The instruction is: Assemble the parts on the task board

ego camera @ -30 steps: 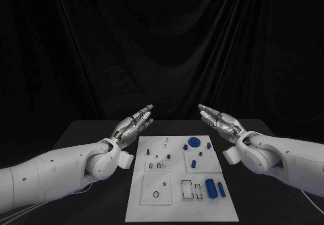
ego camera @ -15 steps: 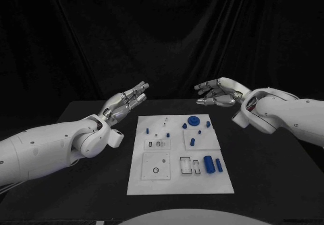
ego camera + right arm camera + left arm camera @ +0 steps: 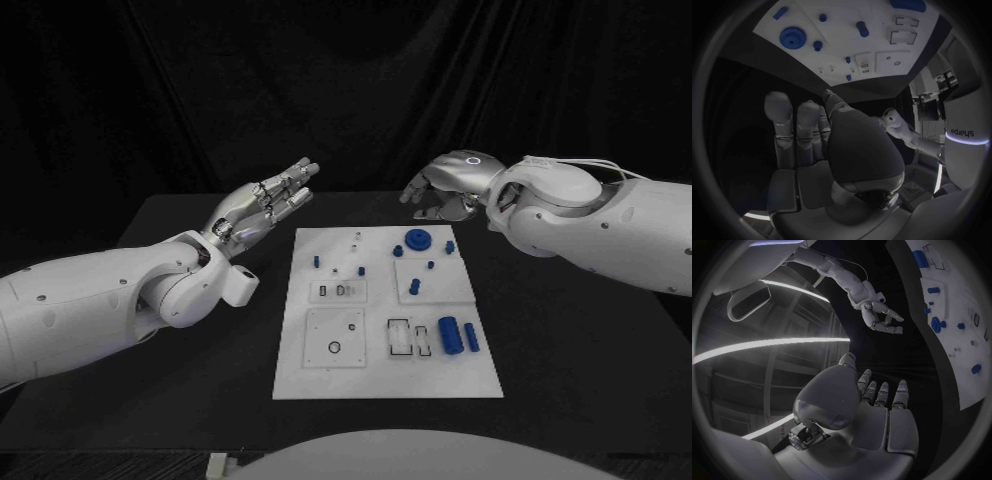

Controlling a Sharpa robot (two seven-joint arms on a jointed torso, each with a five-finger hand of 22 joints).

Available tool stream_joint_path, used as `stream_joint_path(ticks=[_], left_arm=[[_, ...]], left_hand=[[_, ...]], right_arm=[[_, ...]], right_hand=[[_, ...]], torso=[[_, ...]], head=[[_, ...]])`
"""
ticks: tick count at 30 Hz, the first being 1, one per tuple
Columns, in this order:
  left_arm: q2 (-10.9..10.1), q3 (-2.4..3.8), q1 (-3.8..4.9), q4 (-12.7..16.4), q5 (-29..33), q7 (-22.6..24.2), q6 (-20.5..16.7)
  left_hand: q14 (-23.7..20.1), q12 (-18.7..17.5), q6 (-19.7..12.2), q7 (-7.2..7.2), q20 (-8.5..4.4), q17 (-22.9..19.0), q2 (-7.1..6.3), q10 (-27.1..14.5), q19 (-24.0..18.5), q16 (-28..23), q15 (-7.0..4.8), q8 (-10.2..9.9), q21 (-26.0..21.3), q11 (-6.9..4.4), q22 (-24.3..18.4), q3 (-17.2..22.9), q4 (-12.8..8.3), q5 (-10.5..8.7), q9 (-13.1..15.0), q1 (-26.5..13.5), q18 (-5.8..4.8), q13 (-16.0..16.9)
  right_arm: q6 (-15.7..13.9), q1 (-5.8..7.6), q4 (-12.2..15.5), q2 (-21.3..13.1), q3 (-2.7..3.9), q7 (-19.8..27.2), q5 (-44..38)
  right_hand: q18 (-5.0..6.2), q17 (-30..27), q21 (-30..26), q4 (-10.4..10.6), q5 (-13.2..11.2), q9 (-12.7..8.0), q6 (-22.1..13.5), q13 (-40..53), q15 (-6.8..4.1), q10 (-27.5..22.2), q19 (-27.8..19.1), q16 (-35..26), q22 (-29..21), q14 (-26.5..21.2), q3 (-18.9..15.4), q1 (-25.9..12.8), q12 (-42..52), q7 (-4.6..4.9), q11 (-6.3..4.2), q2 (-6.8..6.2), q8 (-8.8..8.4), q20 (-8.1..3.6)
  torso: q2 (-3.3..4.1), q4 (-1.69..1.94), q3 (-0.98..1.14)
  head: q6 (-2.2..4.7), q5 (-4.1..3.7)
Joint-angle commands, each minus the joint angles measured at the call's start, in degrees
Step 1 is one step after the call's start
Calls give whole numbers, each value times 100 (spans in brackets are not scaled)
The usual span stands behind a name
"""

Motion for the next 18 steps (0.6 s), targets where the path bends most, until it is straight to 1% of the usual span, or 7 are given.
stream_joint_path(ticks=[1, 5, 6, 10, 12, 14, 18], left_arm=[[-30, 6, 21, 46, -63, -7, -21], [-49, 6, 24, 56, -64, -9, -10], [-47, 6, 25, 53, -64, -10, 2], [-33, 6, 26, 45, -64, -12, 36], [-23, 6, 26, 40, -64, -12, 49], [-15, 6, 27, 35, -64, -13, 58], [-1, 6, 27, 26, -64, -14, 73]], left_hand=[[-10, 12, -7, 19, -2, -7, 0, -13, -21, -21, 50, -19, 4, 47, -10, 38, 8, 31, 1, 78, 50, -4], [-10, 9, -13, 18, 2, -7, 4, -25, -25, -21, 68, -22, 1, 44, -13, 48, 6, 50, 1, 96, 48, -7], [-10, 9, -16, 18, 4, -7, 4, -24, -25, -21, 72, -23, 0, 44, -13, 50, 5, 56, 0, 102, 48, -7], [-10, 8, -22, 19, 8, -7, 6, -27, -25, -21, 81, -25, 1, 45, -12, 58, 1, 75, 0, 117, 48, -8], [-10, 8, -22, 20, 8, -7, 6, -27, -25, -21, 82, -25, 1, 45, -12, 59, 0, 77, 0, 119, 48, -8], [-10, 8, -22, 20, 10, -7, 7, -27, -24, -21, 84, -25, 2, 45, -11, 61, -1, 80, 0, 122, 48, -8], [-10, 8, -23, 20, 13, -7, 8, -30, -20, -21, 87, -26, 6, 44, -9, 65, -2, 85, 0, 127, 48, -9]], right_arm=[[151, -27, -20, 57, 5, -399, -1138], [262, -59, -54, 138, 5, -511, -1307], [292, -72, -81, 171, 5, -542, -1340], [325, -125, -169, 262, 5, -574, -1387], [329, -163, -225, 311, 5, -574, -1399], [332, -200, -285, 358, 5, -566, -1405], [353, -284, -424, 452, 5, -540, -1413]], right_hand=[[-83, 781, 606, -1, -42, 48, 44, 14, -6, 76, 41, 612, 759, 94, 306, -94, -151, -41, -13, -163, -44, -1], [-128, 1200, 881, -38, -77, 75, 53, 21, -17, 41, 97, 897, 1139, 171, 409, -161, -223, -46, -30, -251, -68, -9], [-137, 1262, 924, -46, -78, 78, 46, 22, -16, 36, 111, 937, 1202, 183, 419, -169, -230, -43, -28, -264, -75, -9], [-147, 1367, 991, -58, -75, 83, 21, 40, -22, 48, 117, 1011, 1295, 198, 432, -213, -229, -65, -42, -304, -95, -12], [-149, 1386, 1010, -59, -78, 86, 17, 44, -25, 46, 120, 1025, 1321, 201, 431, -228, -229, -74, -47, -315, -98, -14], [-152, 1409, 1031, -57, -90, 90, 11, 52, -29, 50, 119, 1044, 1349, 203, 428, -256, -226, -82, -55, -330, -102, -16], [-151, 1435, 1063, -31, -161, 102, -5, 87, -40, 97, 99, 1069, 1394, 195, 409, -351, -188, -89, -77, -351, -111, -25]], torso=[[106, 54, 22], [168, 97, 39], [193, 112, 44], [238, 143, 56], [275, 150, 63], [292, 147, 62], [297, 152, 58]], head=[[40, -40], [104, -117], [138, -151], [207, -217], [252, -241], [276, -245], [278, -256]])
